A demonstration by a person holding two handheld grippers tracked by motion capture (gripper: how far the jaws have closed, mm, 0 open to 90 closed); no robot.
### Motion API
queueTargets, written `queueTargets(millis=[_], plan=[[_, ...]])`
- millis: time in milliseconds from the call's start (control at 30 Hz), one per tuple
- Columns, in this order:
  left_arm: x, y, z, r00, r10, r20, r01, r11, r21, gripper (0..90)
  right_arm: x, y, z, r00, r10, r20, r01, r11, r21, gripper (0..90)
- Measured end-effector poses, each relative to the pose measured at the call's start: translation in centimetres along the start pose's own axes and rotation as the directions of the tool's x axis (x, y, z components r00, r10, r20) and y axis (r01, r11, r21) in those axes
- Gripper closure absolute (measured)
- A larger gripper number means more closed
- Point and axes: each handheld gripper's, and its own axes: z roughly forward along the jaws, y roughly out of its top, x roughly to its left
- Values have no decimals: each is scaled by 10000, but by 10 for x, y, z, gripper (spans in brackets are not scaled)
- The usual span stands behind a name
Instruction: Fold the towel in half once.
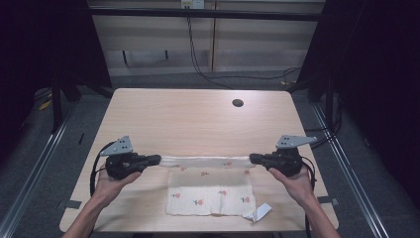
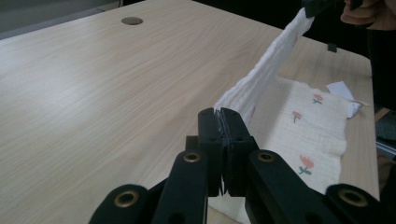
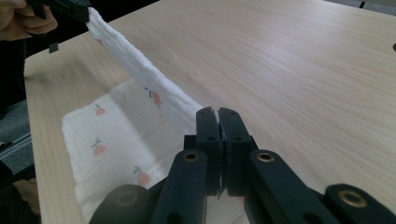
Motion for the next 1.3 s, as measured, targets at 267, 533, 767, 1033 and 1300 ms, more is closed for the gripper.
queueTargets(millis=[267, 533, 767, 1033, 1300], plan=[[-19, -8, 7, 9991, 408, 63, -410, 9986, 332, 883, 13, -17, -9, 10000, 15, 64, -18, 9993, 361, 881], [-30, -23, 10, 9981, 508, 335, -537, 9943, 924, 883, 24, -42, -12, 10000, -3, 62, -1, 9975, 702, 879], [-35, -39, 18, 9965, 577, 604, -659, 9873, 1447, 881, 33, -67, -5, 10000, -77, 3, 77, 9932, 1160, 875], [-52, -56, 17, 9878, 1037, 1165, -1265, 9697, 2088, 868, 40, -86, -5, 9992, 109, -380, -40, 9842, 1772, 851], [-55, -58, 23, 9812, 767, 1773, -1188, 9633, 2409, 817, 46, -94, -3, 9982, 34, -607, 105, 9735, 2282, 739]])
